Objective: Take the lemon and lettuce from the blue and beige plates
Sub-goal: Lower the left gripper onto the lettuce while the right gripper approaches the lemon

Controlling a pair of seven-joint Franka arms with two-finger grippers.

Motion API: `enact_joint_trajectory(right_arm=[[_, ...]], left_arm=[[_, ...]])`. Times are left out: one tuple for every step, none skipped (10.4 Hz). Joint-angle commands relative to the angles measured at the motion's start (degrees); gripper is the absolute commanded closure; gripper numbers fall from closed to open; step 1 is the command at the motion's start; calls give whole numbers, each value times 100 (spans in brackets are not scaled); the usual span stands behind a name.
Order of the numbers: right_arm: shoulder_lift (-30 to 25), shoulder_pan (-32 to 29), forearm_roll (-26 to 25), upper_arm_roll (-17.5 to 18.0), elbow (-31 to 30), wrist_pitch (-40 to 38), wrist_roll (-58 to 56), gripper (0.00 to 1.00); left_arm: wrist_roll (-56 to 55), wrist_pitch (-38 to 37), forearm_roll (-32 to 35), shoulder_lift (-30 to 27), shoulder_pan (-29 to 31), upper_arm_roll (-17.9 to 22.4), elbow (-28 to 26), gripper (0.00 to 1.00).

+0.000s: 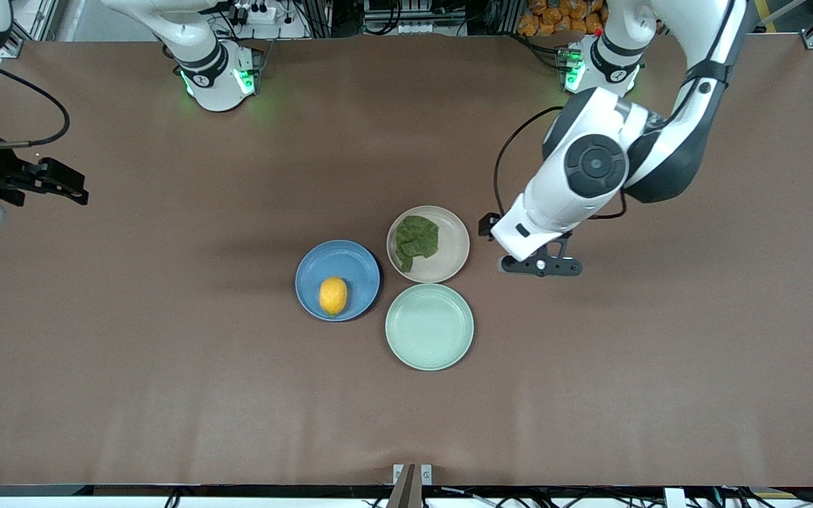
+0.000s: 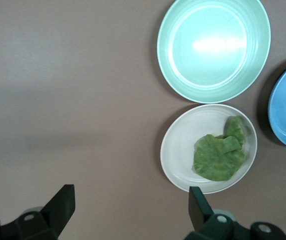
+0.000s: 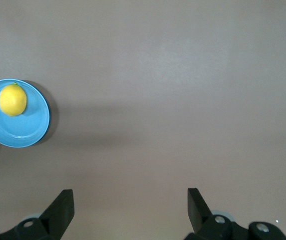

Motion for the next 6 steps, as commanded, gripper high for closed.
enact_joint_trajectory(right_arm=[[302,414,-78,-3,30,404,9,0],[469,599,-60,5,30,580,209,0],[654,766,-34,5,30,765,585,0],[838,924,1,5,30,1028,841,0],[1040,1082,10,5,30,1309,983,0],[1242,1215,10,5,21,1521,1115,0]], left_arm=[[-671,288,185,432,-405,42,78,0],[-961,472,221,608,-572,42,79,0],[-1304,605,230,775,-713,42,96,0],[-1577,719,230,925,-827,42,105,0],[-1780,920,230,1048,-950,42,96,0],[-2025,1062,256,1198,-1082,42,96,0]])
